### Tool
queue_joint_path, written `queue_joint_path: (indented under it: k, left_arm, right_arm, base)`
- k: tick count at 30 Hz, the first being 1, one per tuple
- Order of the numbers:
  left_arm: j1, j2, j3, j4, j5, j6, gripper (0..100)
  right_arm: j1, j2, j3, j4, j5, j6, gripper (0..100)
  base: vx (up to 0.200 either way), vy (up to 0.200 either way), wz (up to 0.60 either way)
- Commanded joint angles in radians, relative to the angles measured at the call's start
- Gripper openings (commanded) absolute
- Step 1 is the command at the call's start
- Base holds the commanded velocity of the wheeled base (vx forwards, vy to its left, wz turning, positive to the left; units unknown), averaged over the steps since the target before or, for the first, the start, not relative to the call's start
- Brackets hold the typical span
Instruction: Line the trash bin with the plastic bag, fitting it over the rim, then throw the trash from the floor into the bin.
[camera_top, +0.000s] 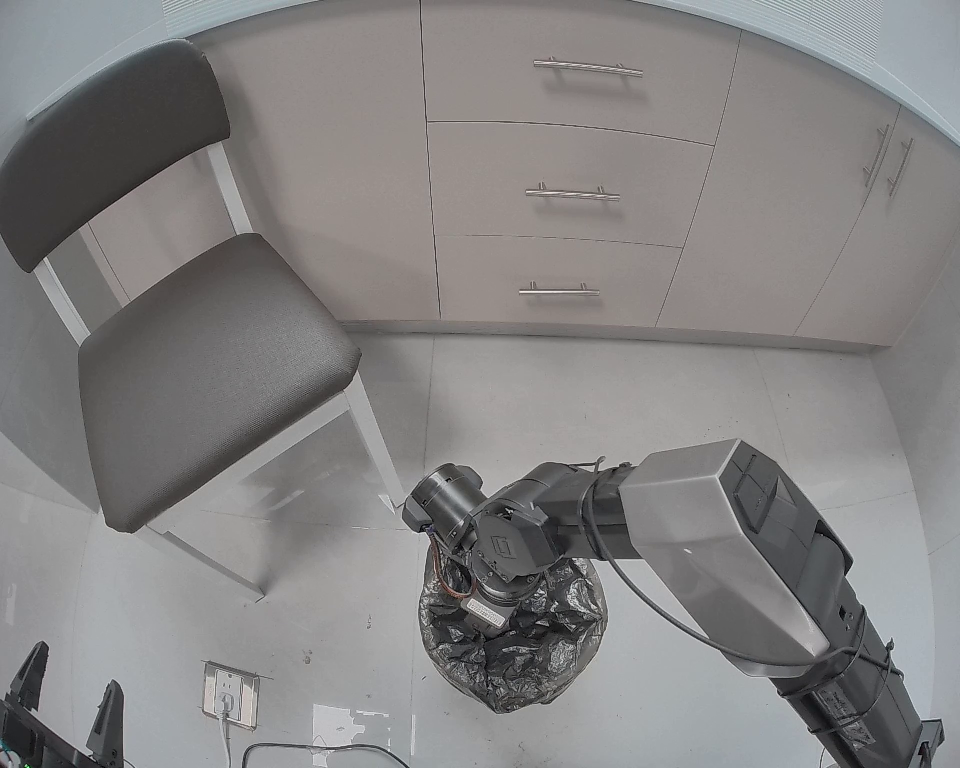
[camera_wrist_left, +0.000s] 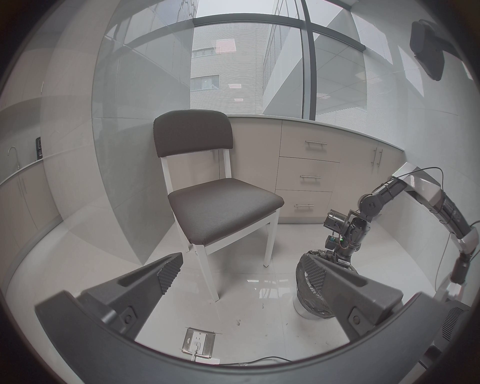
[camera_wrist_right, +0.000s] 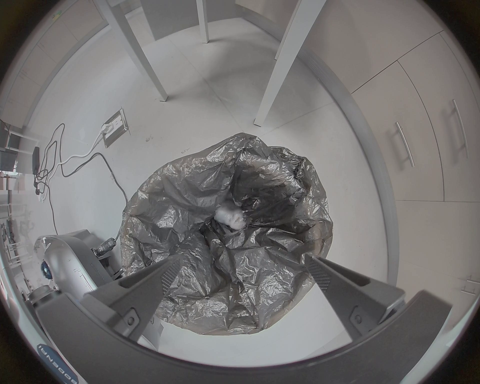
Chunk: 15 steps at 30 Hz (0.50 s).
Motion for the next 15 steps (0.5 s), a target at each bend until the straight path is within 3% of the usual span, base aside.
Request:
queue_joint_path:
  k: [1,15]
  left_arm:
    - [0.0,-0.016,0.012,0.0,0.0,-0.001,100]
    - [0.0,-0.016,0.012,0.0,0.0,-0.001,100]
  right_arm:
    - [0.002,0.001,0.0,-0.001,0.0,0.001,100]
    - [0.005,0.003,0.0,-0.009,-0.002,-0.001,100]
  base:
    - [0.0,0.0,0.0]
    - [0.0,0.0,0.0]
